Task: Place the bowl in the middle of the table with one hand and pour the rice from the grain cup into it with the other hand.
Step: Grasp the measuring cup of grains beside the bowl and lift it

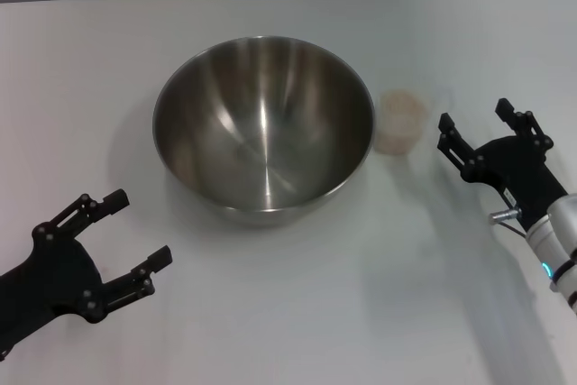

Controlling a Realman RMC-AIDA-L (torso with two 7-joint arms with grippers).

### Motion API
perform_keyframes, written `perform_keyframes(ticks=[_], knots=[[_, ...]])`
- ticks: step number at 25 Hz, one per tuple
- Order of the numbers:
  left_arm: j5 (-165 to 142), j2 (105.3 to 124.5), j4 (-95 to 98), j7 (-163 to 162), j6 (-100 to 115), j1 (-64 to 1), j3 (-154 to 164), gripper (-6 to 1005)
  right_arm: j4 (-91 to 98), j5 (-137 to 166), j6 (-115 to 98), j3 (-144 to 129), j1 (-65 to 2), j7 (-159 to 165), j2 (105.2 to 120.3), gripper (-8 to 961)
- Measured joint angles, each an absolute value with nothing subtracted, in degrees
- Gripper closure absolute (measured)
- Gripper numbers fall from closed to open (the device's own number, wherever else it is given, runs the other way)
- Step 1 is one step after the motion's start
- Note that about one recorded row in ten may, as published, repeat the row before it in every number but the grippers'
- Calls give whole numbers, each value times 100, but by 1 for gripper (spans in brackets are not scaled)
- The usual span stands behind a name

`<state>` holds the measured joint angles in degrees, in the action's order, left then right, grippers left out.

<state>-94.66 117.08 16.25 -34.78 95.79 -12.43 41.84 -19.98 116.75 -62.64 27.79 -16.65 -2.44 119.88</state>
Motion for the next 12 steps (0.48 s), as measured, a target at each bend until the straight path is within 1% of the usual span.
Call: perform_keyframes(ticks=[12], knots=[[-9466, 11741, 1626, -3472, 9597, -1231, 4094, 130, -1898, 11610, -6039, 2862, -1903, -246, 11988, 135]])
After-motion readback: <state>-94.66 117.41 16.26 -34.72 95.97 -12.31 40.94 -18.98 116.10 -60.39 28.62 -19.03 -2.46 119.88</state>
